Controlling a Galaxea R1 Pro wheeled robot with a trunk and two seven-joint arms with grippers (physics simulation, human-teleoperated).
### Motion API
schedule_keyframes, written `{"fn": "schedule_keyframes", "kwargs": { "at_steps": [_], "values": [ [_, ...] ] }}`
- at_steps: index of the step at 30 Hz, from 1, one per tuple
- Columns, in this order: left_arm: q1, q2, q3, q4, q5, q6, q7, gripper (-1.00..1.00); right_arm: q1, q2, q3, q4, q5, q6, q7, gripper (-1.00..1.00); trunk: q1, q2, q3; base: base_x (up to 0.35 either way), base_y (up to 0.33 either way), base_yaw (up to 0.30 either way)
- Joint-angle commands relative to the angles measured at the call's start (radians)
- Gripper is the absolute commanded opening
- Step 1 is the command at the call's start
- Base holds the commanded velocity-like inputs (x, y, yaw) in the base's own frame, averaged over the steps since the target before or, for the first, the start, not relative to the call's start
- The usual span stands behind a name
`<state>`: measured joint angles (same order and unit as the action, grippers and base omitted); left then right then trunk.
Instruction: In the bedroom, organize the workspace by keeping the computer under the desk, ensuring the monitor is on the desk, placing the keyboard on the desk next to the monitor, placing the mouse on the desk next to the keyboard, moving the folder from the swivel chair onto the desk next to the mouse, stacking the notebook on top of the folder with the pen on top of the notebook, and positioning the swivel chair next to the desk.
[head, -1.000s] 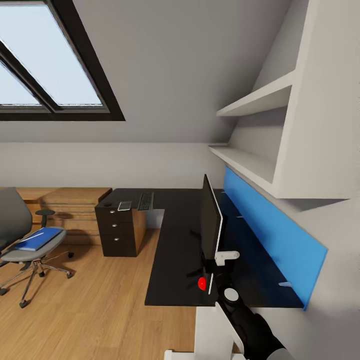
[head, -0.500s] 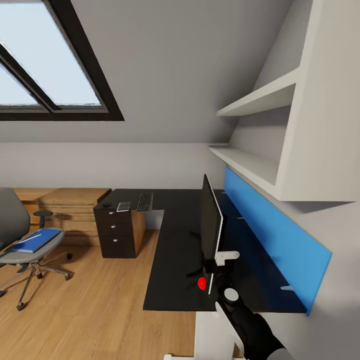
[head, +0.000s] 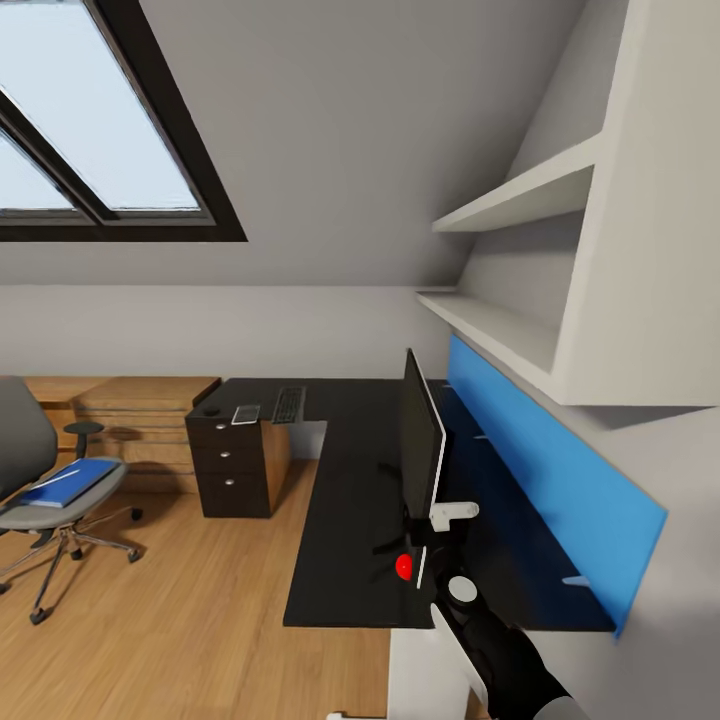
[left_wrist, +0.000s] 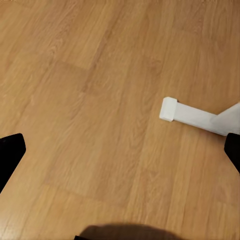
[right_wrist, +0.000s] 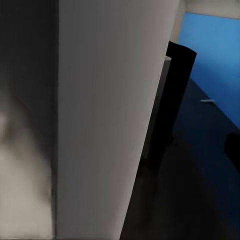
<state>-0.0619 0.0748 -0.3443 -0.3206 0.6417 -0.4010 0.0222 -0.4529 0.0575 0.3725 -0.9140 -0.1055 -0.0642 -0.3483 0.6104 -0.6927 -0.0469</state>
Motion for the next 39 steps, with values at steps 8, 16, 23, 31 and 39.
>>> {"fn": "schedule_keyframes", "kwargs": {
  "at_steps": [8, 16, 23, 31, 39],
  "values": [
    [-0.001, 0.001, -0.007, 0.000, 0.009, -0.004, 0.002, 1.00, -0.001, -0.001, 0.003, 0.001, -0.014, -0.006, -0.006, 1.00, 0.000, -0.001, -0.002, 0.145, -0.149, 0.000],
    [-0.001, 0.001, -0.007, 0.000, 0.009, -0.004, 0.002, 1.00, -0.001, -0.001, 0.003, 0.001, -0.014, -0.006, -0.006, 1.00, 0.000, -0.001, -0.002, 0.022, -0.023, 0.000],
    [-0.001, 0.002, -0.007, 0.000, 0.009, -0.004, 0.002, 1.00, -0.001, -0.001, 0.003, 0.001, -0.014, -0.006, -0.006, 1.00, 0.000, -0.001, -0.002, 0.002, -0.002, 0.000],
    [-0.001, 0.002, -0.007, 0.000, 0.009, -0.004, 0.002, 1.00, -0.001, -0.001, 0.003, 0.001, -0.014, -0.006, -0.006, 1.00, 0.000, -0.001, -0.002, 0.102, 0.000, 0.000],
    [-0.001, 0.002, -0.007, 0.000, 0.009, -0.004, 0.002, 1.00, -0.001, -0.001, 0.003, 0.003, -0.014, -0.006, -0.005, 1.00, 0.000, -0.001, -0.002, 0.053, 0.000, 0.000]
  ]
}}
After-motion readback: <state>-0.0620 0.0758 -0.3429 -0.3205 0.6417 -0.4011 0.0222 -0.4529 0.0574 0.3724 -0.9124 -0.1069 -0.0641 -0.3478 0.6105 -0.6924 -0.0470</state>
